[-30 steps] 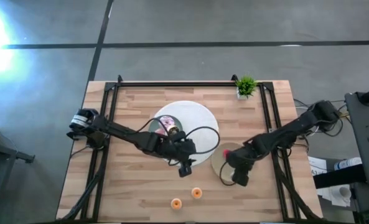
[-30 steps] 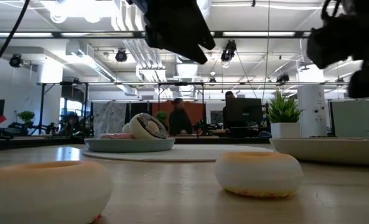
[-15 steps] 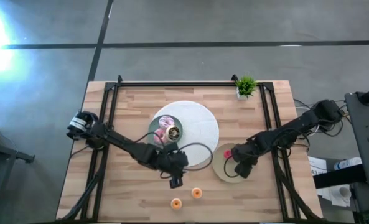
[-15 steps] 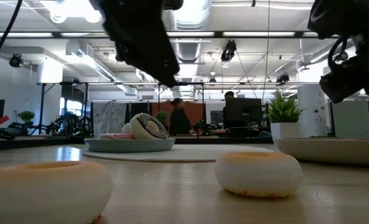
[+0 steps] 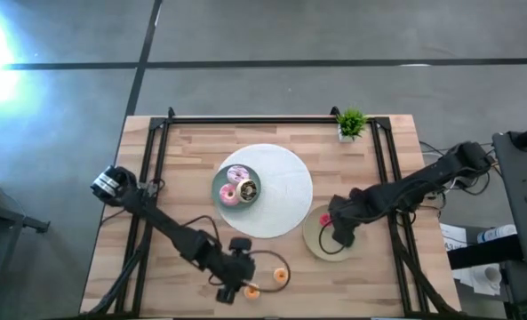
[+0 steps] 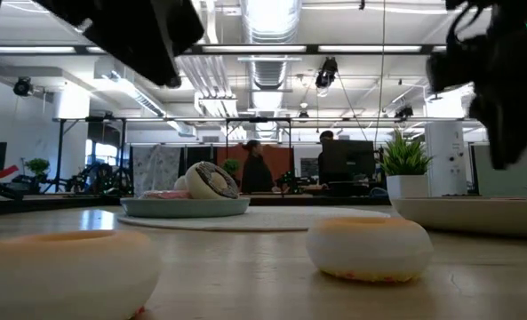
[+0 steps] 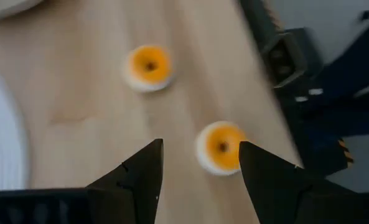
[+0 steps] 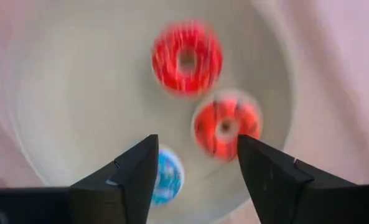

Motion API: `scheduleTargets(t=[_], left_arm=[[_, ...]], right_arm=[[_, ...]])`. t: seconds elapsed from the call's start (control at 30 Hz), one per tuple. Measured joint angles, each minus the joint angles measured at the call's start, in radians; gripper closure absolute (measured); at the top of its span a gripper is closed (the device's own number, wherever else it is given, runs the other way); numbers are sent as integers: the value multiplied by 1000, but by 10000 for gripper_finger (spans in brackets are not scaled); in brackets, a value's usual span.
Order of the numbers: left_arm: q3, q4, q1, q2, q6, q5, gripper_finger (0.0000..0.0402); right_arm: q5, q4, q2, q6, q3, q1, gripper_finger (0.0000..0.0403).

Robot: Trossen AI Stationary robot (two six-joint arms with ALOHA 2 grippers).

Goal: Pick & Place donuts
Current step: Put the small white donut on the brown plate

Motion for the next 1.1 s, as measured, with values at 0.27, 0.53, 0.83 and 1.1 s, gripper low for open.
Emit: scheduleTargets(t=[0.27, 0.53, 0.83, 1.1], left_arm=[[3, 142, -99, 106, 76, 7, 218], [50, 137, -109, 216, 120, -58, 219], [54, 82, -106, 265, 33, -79, 282], [47, -1, -34, 196, -60, -56, 394]], right_arm=[[217, -95, -4, -144, 113, 33, 191], [237, -127, -4, -136, 125, 34, 191], [236, -125, -4, -129, 121, 34, 191], [236, 17, -18, -253, 134, 56, 198]])
